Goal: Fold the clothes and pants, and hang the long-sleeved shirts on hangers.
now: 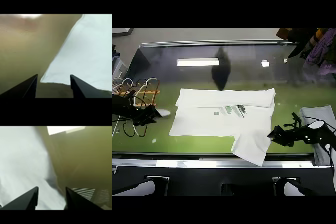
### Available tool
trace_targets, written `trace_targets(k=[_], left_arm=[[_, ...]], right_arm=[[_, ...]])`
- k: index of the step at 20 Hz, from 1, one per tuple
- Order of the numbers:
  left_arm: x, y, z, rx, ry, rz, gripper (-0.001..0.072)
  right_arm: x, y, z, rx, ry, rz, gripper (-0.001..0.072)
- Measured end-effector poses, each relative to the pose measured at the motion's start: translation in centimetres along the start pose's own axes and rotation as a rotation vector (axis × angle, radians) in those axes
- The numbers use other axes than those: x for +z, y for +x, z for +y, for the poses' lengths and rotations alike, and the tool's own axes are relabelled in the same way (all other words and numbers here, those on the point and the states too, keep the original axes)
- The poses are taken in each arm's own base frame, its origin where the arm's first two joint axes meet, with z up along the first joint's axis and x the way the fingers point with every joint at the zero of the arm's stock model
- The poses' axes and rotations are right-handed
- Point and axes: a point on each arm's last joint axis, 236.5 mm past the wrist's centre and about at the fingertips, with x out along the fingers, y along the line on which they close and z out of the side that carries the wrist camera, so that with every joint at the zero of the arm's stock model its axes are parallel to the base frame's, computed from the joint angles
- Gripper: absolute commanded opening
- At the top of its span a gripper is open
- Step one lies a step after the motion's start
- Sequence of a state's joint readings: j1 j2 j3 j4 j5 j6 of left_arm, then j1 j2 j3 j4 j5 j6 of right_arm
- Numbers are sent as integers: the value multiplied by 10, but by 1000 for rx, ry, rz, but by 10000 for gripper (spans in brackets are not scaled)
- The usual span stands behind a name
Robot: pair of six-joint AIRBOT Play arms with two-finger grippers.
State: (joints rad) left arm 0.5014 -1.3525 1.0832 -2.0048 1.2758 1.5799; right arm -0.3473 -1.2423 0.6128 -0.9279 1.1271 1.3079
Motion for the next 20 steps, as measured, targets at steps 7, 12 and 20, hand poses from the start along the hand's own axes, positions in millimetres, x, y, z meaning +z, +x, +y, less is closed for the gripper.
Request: trace_targets(k=[7,12,20], left_arm=[[-1,5,-6,-36,38,-8,477],[-28,33,10,-30,32,58,477],[-56,64,28,-22,-17,104,478]], right_arm=[[20,16,9,-32,-69,-99,32],[14,11,17,-32,-109,-96,32],[0,-5,38,12,-138,-89,32]])
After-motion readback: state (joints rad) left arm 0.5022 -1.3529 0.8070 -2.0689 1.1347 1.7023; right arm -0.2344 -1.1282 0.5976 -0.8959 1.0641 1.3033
